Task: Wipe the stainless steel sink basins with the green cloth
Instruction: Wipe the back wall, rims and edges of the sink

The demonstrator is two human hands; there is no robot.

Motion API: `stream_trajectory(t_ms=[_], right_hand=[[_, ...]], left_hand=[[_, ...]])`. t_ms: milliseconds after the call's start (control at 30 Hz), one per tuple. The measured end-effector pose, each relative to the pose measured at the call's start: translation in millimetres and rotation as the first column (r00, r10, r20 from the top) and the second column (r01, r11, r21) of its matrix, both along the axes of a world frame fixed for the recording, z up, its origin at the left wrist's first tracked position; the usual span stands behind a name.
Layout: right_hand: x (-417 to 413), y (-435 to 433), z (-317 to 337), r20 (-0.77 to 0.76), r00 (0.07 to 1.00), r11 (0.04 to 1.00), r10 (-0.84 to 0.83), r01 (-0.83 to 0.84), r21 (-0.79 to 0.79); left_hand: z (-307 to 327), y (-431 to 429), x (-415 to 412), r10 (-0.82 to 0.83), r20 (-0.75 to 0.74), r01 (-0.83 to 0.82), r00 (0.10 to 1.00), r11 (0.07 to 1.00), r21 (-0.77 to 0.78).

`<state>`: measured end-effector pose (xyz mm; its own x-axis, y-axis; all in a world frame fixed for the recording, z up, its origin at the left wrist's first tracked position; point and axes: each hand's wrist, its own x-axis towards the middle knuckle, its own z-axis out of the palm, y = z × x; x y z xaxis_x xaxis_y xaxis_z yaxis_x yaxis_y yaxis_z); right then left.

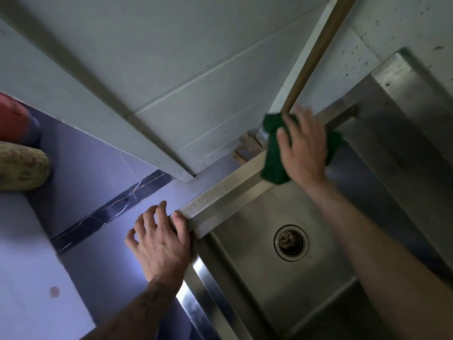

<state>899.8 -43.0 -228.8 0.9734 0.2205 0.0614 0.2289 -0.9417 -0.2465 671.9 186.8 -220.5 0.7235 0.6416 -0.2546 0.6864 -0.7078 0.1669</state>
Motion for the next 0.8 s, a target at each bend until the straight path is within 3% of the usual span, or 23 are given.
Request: stream_trajectory(t_ms=[100, 267, 333, 400, 500, 600, 733, 800], right_hand=[[-10, -8, -3, -0.009, 0.987, 0.987, 0.162, -0.162, -0.02], [48, -45, 3, -0.039, 0.98, 0.981, -0.195, 0.195, 0.001], [40, -29, 5, -0.041, 0.968, 0.968, -0.249, 0.25, 0.014], [11, -3, 4, -0.023, 0.98, 0.98, -0.196, 0.197, 0.013], [-36, 25, -1, -0.03, 0.999, 1.0, 0.025, -0.025, 0.015], [-25, 7, -3, -0.025, 0.993, 0.994, 0.112, -0.112, -0.004], [31, -35, 0, -0.047, 0.983, 0.984, -0.177, 0.178, 0.021], [35, -34, 0, -0.065, 0.968, 0.968, -0.242, 0.245, 0.046]], left_hand=[[0, 0, -2, -0.002, -0.005, 0.002, 1.0, 1.0, -0.001], [-6, 1, -1, -0.008, 0.01, 0.008, 1.0, 1.0, 0.009], [-5, 2, -1, -0.005, -0.012, 0.006, 1.0, 1.0, 0.011], [-1, 1, -1, -0.011, -0.017, 0.011, 1.0, 1.0, -0.001], [3, 1, 0, -0.014, -0.044, 0.014, 0.999, 1.0, -0.016], [4, 0, 0, -0.025, -0.051, 0.024, 0.998, 1.0, -0.011], [-1, 2, -1, -0.028, -0.016, 0.028, 0.999, 0.999, -0.016], [-3, 3, -2, -0.019, 0.001, 0.019, 1.0, 0.999, -0.026]])
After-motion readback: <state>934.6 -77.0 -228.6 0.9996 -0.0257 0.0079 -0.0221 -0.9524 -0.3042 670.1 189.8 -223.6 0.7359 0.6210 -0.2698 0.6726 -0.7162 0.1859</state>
